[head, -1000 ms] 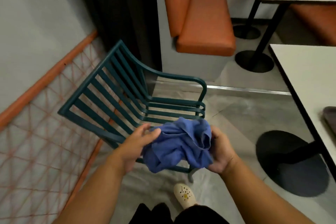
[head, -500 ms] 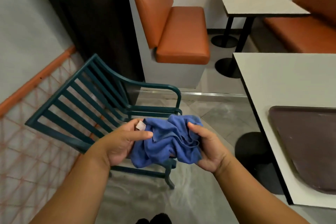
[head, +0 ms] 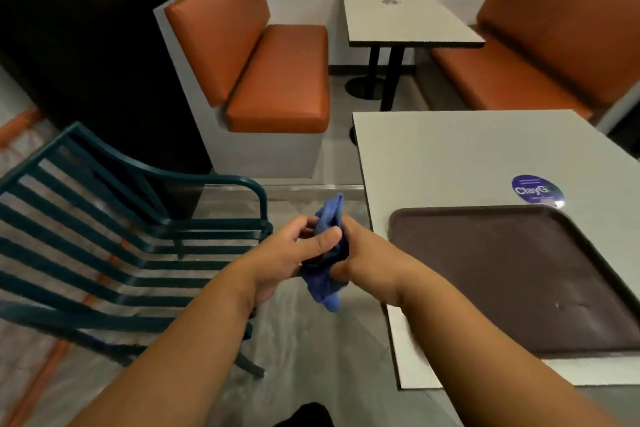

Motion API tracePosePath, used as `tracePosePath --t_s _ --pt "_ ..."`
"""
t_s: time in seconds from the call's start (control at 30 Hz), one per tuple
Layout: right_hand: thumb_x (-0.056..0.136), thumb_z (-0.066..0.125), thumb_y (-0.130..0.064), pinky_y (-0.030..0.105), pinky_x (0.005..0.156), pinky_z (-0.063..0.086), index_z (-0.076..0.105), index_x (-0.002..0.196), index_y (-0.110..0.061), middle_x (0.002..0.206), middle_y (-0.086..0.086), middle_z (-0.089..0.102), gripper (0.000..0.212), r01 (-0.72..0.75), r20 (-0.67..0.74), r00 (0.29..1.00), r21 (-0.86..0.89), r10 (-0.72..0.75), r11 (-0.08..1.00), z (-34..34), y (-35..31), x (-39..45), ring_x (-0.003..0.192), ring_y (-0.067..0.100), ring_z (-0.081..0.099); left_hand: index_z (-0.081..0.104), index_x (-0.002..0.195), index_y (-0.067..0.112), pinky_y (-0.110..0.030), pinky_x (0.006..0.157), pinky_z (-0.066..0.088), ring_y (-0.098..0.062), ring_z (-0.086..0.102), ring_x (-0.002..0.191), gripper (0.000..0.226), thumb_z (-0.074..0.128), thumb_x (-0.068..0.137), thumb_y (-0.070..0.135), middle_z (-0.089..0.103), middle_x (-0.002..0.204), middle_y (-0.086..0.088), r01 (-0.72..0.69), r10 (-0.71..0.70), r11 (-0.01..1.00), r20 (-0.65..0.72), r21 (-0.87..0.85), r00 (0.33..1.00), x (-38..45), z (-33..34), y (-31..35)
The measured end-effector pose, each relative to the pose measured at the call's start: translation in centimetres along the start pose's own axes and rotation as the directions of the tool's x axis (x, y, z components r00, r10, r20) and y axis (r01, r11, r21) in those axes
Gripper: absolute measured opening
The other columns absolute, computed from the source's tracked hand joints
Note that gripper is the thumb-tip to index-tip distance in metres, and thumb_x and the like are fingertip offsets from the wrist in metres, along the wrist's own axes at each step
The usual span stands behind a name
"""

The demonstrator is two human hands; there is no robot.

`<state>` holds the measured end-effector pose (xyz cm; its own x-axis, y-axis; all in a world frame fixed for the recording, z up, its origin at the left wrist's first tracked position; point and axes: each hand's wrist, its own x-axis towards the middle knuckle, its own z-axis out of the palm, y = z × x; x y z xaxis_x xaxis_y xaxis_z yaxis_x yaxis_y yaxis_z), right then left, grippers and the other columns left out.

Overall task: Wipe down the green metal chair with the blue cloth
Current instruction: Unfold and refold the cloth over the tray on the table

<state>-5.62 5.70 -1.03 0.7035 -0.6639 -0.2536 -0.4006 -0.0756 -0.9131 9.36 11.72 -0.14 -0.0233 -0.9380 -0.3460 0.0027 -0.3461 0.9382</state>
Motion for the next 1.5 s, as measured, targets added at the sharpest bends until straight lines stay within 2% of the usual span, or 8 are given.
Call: tracePosePath --t_s 0.13,0.33,0.5,0.67,0.8,1.07,1.3,1.5 --pt "0.081 0.056 -0.009 0.033 0.085 0.05 0.007 0.151 -0.037 0.119 0.005 0.061 0.09 -0.026 -0.055 0.998 -0.389 0.005 0.921 -3.9 -0.1 -0.4 0.102 0.024 0.061 0.059 0.118 0.026 -0.026 0.073 0.053 -0.015 0.066 0.101 0.032 0.067 0.087 0.024 0.07 0.111 0.0 -0.021 0.023 1.0 -0.101 0.022 0.995 3.6 3.2 1.2" --pt "0.081 0.05 -0.007 0.031 0.068 0.048 0.06 0.106 -0.022 0.102 0.006 0.063 0.03 -0.186 -0.254 0.967 -0.605 0.034 0.774 -11.4 -1.1 -2.6 0.086 0.023 0.056 0.065 0.095 0.017 -0.026 0.067 0.045 -0.017 0.06 0.084 0.011 0.054 0.092 0.018 0.069 0.092 -0.004 -0.031 0.088 0.979 -0.277 0.204 0.957 7.2 5.0 2.6" --pt "0.085 0.053 -0.015 0.027 0.069 0.042 0.068 0.095 -0.024 0.089 -0.003 0.061 0.02 -0.256 -0.388 0.921 -0.58 0.014 0.773 -16.6 -0.4 -5.1 0.085 0.018 0.056 0.057 0.074 0.015 -0.027 0.058 0.038 -0.014 0.049 0.063 0.02 0.06 0.09 0.028 0.057 0.069 0.0 -0.07 0.167 0.944 -0.283 0.322 0.944 9.2 6.0 4.3" --pt "0.086 0.058 -0.021 0.036 0.072 0.054 0.053 0.108 -0.032 0.093 -0.003 0.06 0.026 -0.283 -0.487 0.873 -0.459 0.028 0.842 -18.8 1.4 -6.7 0.082 0.017 0.059 0.056 0.084 0.019 -0.028 0.059 0.045 -0.015 0.059 0.069 0.016 0.064 0.088 0.032 0.063 0.081 -0.002 -0.147 0.215 0.932 -0.178 0.331 0.96 10.6 8.6 5.7" --pt "0.092 0.058 -0.026 0.035 0.081 0.054 0.046 0.122 -0.034 0.101 -0.004 0.063 0.033 -0.227 -0.436 0.9 -0.451 0.009 0.863 -19.1 1.8 -7.9 0.09 0.016 0.061 0.05 0.097 0.04 -0.034 0.062 0.048 -0.019 0.058 0.073 0.015 0.059 0.089 0.031 0.056 0.08 -0.004 -0.25 0.294 0.889 -0.06 0.383 0.954 11.2 10.3 6.0" --pt "0.093 0.039 -0.005 0.025 0.073 0.043 0.064 0.104 -0.04 0.11 -0.006 0.061 0.045 -0.109 -0.324 0.94 -0.589 -0.111 0.801 -20.6 0.5 -9.3 0.095 0.016 0.055 0.057 0.093 0.029 -0.026 0.063 0.048 -0.019 0.056 0.08 0.026 0.043 0.094 0.007 0.06 0.09 0.0 -0.323 0.382 0.661 0.066 0.677 0.922 11.5 10.4 7.1" --pt "0.077 0.075 -0.04 0.027 0.078 0.048 0.072 0.091 -0.032 0.089 -0.011 0.065 0.016 -0.133 -0.353 0.921 -0.684 -0.165 0.718 -22.0 0.8 -9.5 0.085 0.008 0.058 0.055 0.093 0.03 -0.03 0.066 0.048 -0.017 0.056 0.077 0.02 0.053 0.094 0.01 0.06 0.08 0.0 -0.386 0.391 0.796 0.09 0.466 0.916 12.2 9.0 7.6" --pt "0.076 0.077 -0.025 0.015 0.075 0.053 0.076 0.084 -0.022 0.086 -0.011 0.072 0.008 0.096 -0.453 0.87 -0.229 -0.193 0.969 -22.2 0.9 -9.7 0.084 0.001 0.065 0.052 0.1 0.018 -0.025 0.063 0.047 -0.013 0.056 0.073 0.013 0.047 0.097 0.006 0.056 0.077 0.0 -0.435 0.428 0.833 0.1 0.343 0.898 11.6 9.1 8.0"
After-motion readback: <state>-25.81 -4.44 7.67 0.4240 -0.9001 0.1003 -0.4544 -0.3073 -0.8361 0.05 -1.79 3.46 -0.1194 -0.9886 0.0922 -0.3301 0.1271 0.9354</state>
